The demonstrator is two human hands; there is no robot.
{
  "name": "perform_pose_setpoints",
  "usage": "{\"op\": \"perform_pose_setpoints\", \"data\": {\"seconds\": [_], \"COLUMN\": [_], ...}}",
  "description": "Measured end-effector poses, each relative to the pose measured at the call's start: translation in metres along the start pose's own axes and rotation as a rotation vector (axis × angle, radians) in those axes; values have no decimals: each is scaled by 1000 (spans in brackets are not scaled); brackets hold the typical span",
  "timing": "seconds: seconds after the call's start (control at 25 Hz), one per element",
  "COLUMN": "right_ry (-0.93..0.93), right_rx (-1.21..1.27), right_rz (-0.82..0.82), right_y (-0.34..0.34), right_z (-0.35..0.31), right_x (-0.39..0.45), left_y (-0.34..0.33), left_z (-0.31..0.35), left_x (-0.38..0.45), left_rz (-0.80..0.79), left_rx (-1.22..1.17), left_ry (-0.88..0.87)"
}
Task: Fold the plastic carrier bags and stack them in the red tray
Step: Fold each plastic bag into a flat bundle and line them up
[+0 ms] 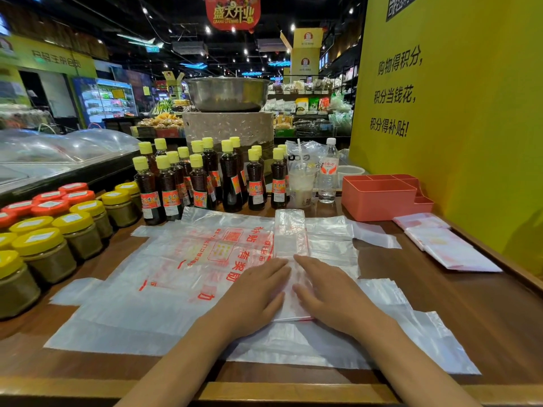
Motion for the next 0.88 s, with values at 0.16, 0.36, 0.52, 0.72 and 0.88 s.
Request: {"op": "perform_pose_setpoints", "data": {"seconds": [0.16, 0.36, 0.52, 0.72, 0.88], "right_ry": [23, -110, -101, -102, -120], "right_rx": [-107, -297, -269, 88, 239], "right_rz": [-115, -324, -328, -145, -102], "right_y": [-9, -37, -37, -7, 2], "right_z": [-7, 7, 7, 19, 32], "right_x": [0, 0, 0, 1, -1], "left_y": [-17, -24, -22, -14, 1], "left_z": [-6, -10, -11, -9, -5], "left_x": [4, 5, 3, -6, -6], "left_rz": [-198, -298, -321, -311, -214], "left_rx": [55, 54, 18, -93, -210], "left_ry": [57, 80, 87, 97, 76]}}
Point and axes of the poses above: each hand's wrist, its own x-axis towards the middle knuckle, its own y-axis out of the back of the hand, z = x × y, the point moved 7 cm from there along x, towards the middle knuckle, and after that the axes turned 7 degrees about -z, right-handed, at the moved point
